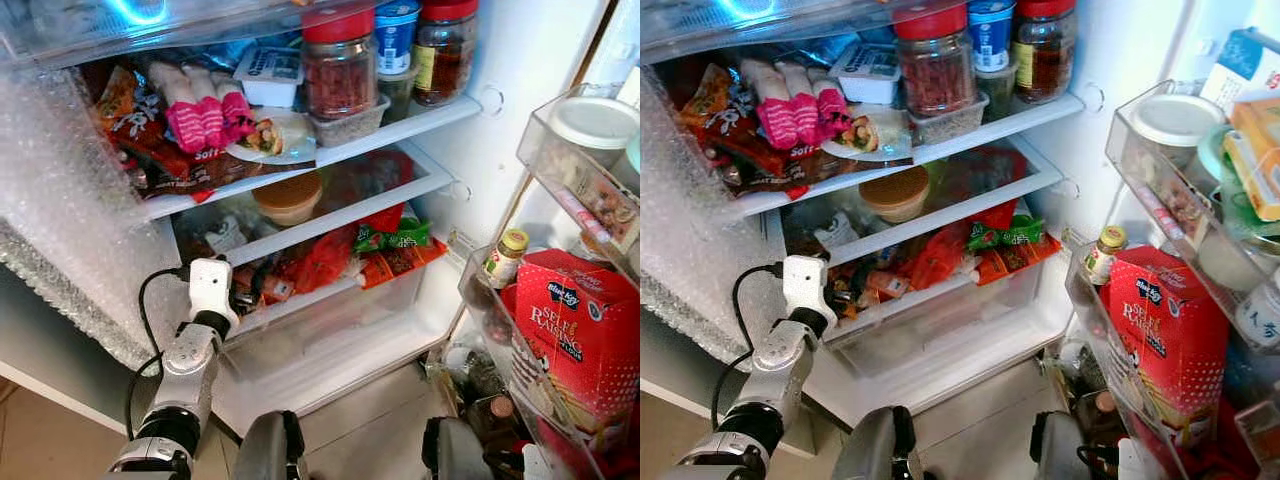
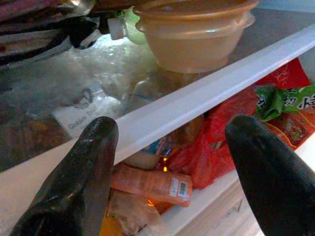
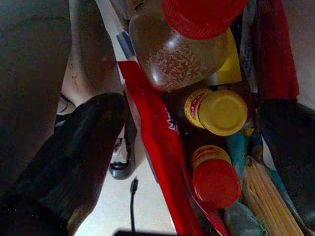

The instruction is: Restocking fridge

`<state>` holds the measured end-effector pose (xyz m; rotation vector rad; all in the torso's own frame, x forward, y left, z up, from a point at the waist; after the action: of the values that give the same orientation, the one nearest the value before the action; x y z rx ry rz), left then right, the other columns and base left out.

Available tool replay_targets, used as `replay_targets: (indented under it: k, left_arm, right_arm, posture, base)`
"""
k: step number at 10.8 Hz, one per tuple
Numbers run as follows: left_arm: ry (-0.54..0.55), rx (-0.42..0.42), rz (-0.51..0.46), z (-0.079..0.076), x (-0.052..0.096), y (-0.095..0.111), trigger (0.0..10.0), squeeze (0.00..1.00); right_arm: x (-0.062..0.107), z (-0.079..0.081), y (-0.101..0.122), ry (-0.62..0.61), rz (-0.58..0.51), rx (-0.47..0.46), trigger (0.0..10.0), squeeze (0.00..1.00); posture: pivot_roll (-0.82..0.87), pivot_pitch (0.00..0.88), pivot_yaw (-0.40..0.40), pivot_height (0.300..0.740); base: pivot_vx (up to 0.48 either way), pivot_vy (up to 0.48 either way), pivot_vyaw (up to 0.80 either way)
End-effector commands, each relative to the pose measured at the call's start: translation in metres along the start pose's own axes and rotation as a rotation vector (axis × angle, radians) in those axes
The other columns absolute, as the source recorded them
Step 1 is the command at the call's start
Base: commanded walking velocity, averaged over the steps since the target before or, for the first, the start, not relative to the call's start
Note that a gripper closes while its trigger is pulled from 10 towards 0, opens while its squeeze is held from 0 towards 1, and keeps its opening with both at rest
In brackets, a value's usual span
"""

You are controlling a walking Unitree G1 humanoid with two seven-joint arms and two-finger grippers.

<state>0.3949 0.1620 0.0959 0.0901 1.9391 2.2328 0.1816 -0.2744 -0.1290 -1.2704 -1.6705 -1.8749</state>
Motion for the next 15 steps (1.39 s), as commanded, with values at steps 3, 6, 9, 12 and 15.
replay_targets:
  k: [3, 6, 9, 12, 15]
  left_arm:
    - [-0.007, 0.011, 0.026, 0.0029, 0.0031, -0.0073, 10.0, 0.00]
    - [-0.016, 0.010, 0.027, 0.0027, 0.0030, -0.0073, 10.0, 0.00]
    - [-0.016, -0.028, 0.042, 0.0033, 0.0026, -0.0089, 10.0, 0.00]
    - [-0.011, -0.038, 0.050, 0.0046, 0.0030, -0.0104, 10.0, 0.00]
    - [-0.015, -0.021, 0.048, 0.0027, 0.0026, -0.0106, 10.0, 0.00]
  right_arm:
    - [0.0006, 0.0096, 0.0118, 0.032, -0.080, 0.021, 10.0, 0.00]
    - [0.0007, 0.0092, 0.0116, 0.030, -0.080, 0.020, 10.0, 0.00]
    - [0.0008, 0.0088, 0.0113, 0.028, -0.079, 0.020, 10.0, 0.00]
    - [0.0007, 0.0085, 0.0113, 0.027, -0.079, 0.021, 10.0, 0.00]
    - [0.0007, 0.0079, 0.0116, 0.026, -0.080, 0.020, 10.0, 0.00]
  posture:
    - [0.02, 0.005, 0.032, 0.596]
    - [0.02, 0.003, 0.032, 0.596]
    - [0.02, 0.002, 0.032, 0.596]
    - [0.02, 0.004, 0.032, 0.596]
    - [0.02, 0.007, 0.032, 0.596]
  base:
    - [-0.396, 0.000, 0.00]
    - [-0.421, 0.000, 0.00]
    - [-0.104, 0.000, 0.00]
    - [0.000, -0.480, 0.00]
    - [0.000, -0.160, 0.00]
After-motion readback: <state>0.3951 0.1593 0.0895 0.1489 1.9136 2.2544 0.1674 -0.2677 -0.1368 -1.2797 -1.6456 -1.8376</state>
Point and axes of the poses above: a point about 5 cm out from each wrist's last joint towards the gripper, its own x axis pointing back from the gripper into the wrist, its own y axis along the axis of the wrist's last joint, z = x × y, the point moved 6 cm from there along -x, pointing out of the wrist towards the gripper, and after that the axes turned 6 degrees about -x, right-handed, at the moved point
